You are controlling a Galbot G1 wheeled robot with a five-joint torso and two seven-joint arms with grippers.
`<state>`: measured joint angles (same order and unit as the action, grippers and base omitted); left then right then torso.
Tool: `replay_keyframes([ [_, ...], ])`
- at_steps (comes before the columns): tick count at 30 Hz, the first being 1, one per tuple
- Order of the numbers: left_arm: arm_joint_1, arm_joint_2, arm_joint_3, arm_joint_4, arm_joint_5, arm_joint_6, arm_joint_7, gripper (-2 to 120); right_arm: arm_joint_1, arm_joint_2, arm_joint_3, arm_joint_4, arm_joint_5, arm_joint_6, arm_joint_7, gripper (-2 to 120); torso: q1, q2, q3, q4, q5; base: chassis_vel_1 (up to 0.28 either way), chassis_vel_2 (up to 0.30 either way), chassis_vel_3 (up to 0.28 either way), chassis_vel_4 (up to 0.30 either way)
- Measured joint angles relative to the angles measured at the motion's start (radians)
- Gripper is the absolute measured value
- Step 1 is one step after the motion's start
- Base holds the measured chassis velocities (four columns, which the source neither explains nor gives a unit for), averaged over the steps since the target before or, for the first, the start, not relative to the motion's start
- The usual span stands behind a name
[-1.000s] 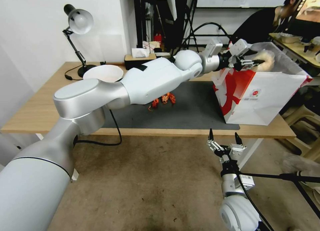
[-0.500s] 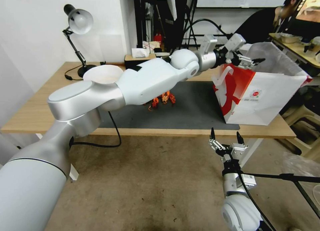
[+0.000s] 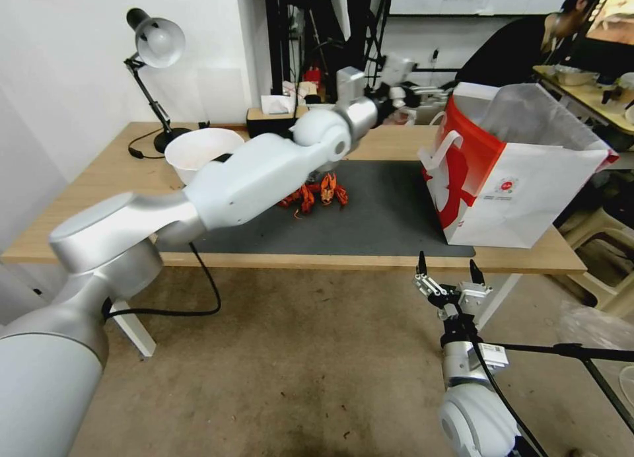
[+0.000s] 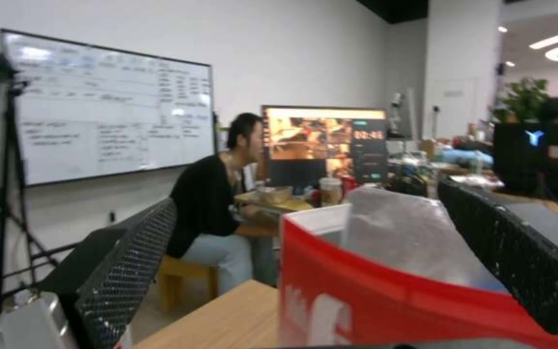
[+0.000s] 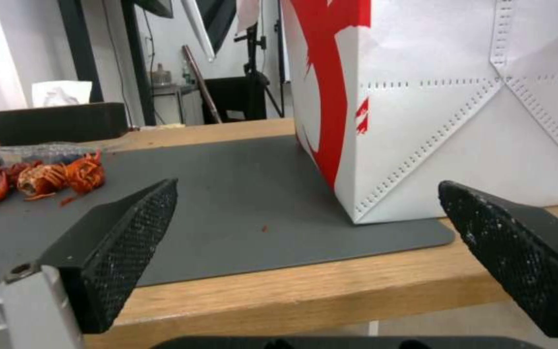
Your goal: Pick up the trash from the table and place it into the takeout bag.
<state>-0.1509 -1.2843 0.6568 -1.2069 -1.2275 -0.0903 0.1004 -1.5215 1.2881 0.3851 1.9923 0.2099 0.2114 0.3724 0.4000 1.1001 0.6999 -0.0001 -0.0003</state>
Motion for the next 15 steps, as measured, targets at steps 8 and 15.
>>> replay_keyframes([
  [8,0.103,0.104,-0.074,-0.067,0.038,0.004,-0.047,100,0.000,-0.004,0.003,0.001,-0.001,-0.004,0.002,100,0.000,0.000,0.000,0.0004,-0.0001,0.000,0.000,0.000,0.000],
  [15,0.192,0.206,-0.143,-0.136,0.067,0.011,-0.084,100,0.003,-0.002,-0.001,-0.003,-0.002,-0.006,0.002,100,0.000,0.000,0.000,0.0002,0.0001,0.000,0.000,0.000,0.000],
])
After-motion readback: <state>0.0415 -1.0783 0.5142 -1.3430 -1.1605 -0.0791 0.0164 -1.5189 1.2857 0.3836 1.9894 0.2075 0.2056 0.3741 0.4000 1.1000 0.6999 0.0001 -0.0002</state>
